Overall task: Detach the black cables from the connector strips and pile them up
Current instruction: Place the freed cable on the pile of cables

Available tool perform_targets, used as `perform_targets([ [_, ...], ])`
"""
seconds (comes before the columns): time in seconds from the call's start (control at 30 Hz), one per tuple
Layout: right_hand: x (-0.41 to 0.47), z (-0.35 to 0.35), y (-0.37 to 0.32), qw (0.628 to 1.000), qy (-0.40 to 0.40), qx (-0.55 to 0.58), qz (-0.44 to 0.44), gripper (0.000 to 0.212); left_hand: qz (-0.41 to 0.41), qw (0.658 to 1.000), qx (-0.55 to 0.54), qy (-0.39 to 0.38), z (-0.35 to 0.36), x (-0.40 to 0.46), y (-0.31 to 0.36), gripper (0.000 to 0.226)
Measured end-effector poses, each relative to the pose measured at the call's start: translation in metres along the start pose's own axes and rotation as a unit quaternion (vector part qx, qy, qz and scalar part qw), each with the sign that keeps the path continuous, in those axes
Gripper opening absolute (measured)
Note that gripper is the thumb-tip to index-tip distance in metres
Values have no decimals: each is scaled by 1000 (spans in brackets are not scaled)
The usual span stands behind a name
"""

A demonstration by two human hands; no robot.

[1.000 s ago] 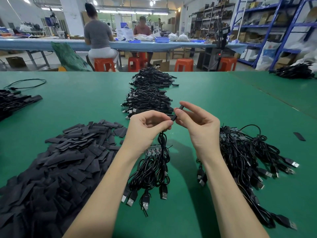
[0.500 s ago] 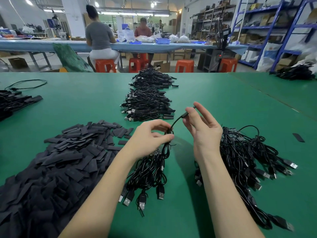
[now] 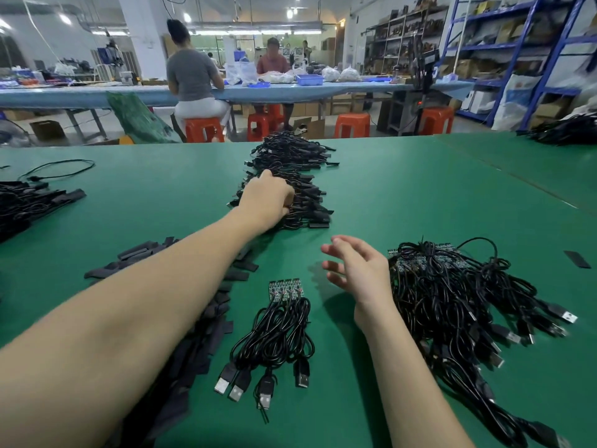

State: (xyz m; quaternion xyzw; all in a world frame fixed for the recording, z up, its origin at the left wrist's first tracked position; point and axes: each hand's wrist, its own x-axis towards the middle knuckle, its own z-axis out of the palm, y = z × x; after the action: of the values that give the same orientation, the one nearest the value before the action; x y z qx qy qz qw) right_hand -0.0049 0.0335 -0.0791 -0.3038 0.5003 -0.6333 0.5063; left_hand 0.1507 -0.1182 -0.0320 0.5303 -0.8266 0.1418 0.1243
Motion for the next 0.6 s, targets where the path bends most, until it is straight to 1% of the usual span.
perform_targets([
  [0.03, 1, 0, 2, 1000, -3, -7, 1, 8, 1, 1000, 18, -9, 9, 0, -2, 16],
  [0.13, 3, 2, 6, 999, -21, -26, 0, 7, -10, 1000, 12, -4, 23, 2, -5, 18],
  [0.27, 3, 3, 7, 998, -34, -52, 0, 8, 24, 999, 30, 31, 27, 3, -1, 27],
  [0.33, 3, 3, 6, 998, -35, -56, 0, 8, 48, 998, 28, 38, 30, 1, -2, 22],
  [0.43, 2, 3, 5, 997, -34, -62, 4, 8, 67, 997, -15, 29, 33, -1, -9, 14],
  [0.6, 0, 0, 5, 996, -34, -77, 0, 8, 56, 997, -25, 40, 35, 2, -16, 16],
])
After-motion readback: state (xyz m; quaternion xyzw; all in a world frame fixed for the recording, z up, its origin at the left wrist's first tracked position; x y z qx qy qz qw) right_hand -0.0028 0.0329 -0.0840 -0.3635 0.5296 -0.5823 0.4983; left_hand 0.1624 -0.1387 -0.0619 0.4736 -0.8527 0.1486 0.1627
